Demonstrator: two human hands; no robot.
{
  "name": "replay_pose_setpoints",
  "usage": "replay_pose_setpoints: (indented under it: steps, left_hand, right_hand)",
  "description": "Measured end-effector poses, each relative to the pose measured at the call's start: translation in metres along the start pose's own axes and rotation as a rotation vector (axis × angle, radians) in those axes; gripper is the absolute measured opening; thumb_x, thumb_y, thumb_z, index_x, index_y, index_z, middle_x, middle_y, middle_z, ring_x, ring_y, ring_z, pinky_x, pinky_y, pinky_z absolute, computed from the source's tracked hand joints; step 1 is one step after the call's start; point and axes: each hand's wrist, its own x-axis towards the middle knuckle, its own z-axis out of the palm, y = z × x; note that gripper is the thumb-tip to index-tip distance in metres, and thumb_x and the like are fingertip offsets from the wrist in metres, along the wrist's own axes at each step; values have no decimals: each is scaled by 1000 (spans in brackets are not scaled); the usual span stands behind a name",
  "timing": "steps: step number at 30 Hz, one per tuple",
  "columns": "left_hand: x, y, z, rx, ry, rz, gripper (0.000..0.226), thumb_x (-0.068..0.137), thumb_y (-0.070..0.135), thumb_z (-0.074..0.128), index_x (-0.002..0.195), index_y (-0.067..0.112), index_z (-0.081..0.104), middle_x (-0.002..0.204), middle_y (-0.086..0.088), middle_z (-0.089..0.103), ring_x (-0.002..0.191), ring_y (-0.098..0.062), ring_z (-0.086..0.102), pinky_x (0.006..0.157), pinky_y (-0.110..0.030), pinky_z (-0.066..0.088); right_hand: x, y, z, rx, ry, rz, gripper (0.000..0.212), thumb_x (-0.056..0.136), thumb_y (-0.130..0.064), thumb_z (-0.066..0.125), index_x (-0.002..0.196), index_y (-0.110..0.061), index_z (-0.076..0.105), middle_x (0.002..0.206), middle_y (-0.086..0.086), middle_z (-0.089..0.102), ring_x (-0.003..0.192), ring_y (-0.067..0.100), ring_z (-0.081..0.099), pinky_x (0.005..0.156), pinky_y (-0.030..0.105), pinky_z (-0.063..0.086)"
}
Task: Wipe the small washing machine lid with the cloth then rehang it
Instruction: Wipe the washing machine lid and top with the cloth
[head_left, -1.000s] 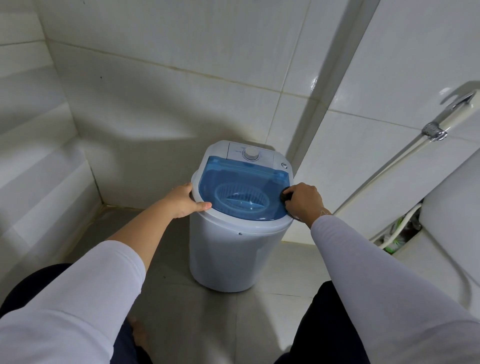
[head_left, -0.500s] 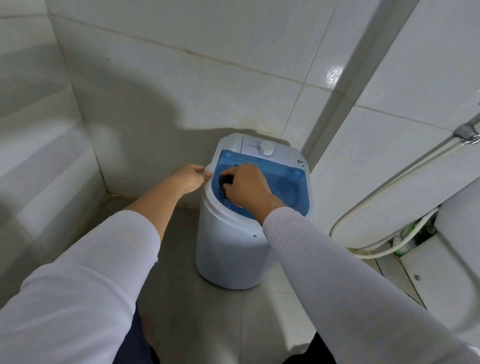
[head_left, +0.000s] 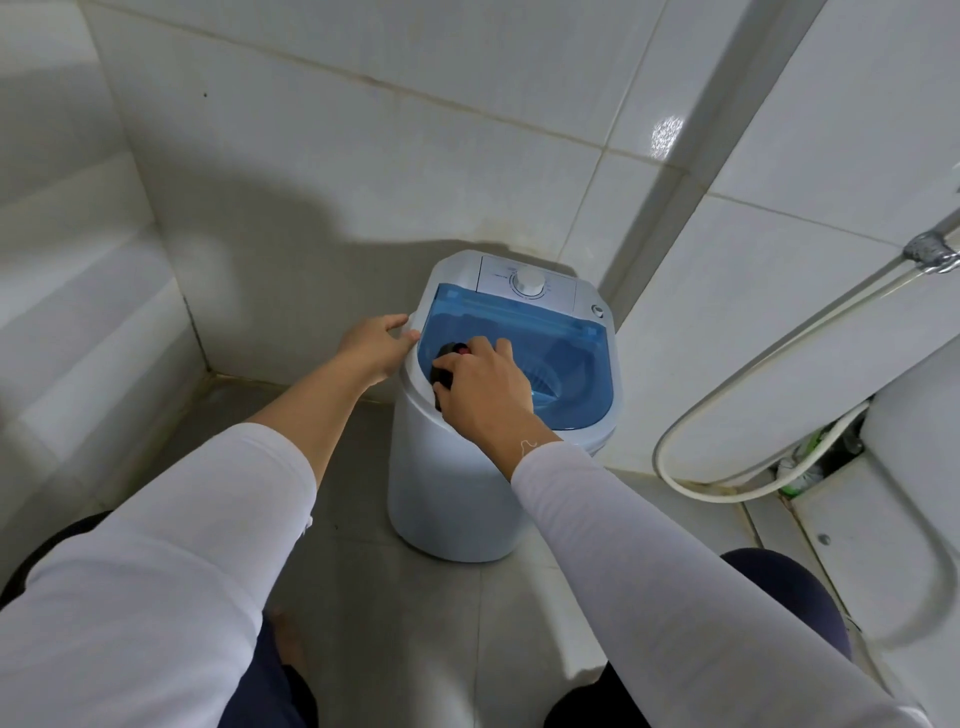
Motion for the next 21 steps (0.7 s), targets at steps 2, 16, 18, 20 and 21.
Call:
replay_pose_setpoints:
  steps: [2, 16, 18, 20, 21]
  left_hand:
    - [-5, 1, 1, 30, 7, 18, 47, 97, 32, 47, 143, 22, 41, 148, -7, 43, 132, -29, 45, 106, -40, 39]
    - [-26, 15, 5, 228, -14, 46, 63, 93, 35, 55, 148, 16, 31, 152, -7, 36, 136, -29, 40, 108, -41, 37]
    - [-27, 15, 6, 221, 0, 32, 63, 92, 35, 56, 147, 17, 33, 152, -7, 38, 134, -29, 43, 107, -41, 38]
    - [-27, 16, 6, 201, 3, 17, 63, 91, 35, 57, 147, 18, 34, 151, -6, 39, 133, -29, 44, 107, -42, 39]
    - [-27, 16, 7, 187, 4, 13, 63, 91, 35, 57, 147, 18, 34, 151, -6, 39, 133, -29, 44, 107, -42, 39]
  right_hand:
    - [-5, 3, 0, -3, 4, 9, 40, 94, -35, 49, 132, -22, 51, 130, 10, 49, 122, 32, 40, 99, 42, 46]
    - [-35, 63, -2, 59, 52, 161, 33, 94, -26, 50, 126, -23, 56, 125, 7, 52, 118, 30, 40, 95, 40, 47]
    - [-40, 72, -2, 61, 57, 189, 33, 94, -25, 50, 127, -22, 56, 125, 8, 51, 118, 30, 40, 95, 39, 46]
    - [-44, 80, -2, 63, 66, 213, 33, 94, -24, 51, 127, -21, 56, 125, 8, 51, 118, 31, 40, 95, 39, 47]
    - [-45, 84, -2, 62, 67, 224, 33, 94, -24, 51, 127, -20, 56, 125, 9, 51, 119, 31, 40, 95, 39, 47]
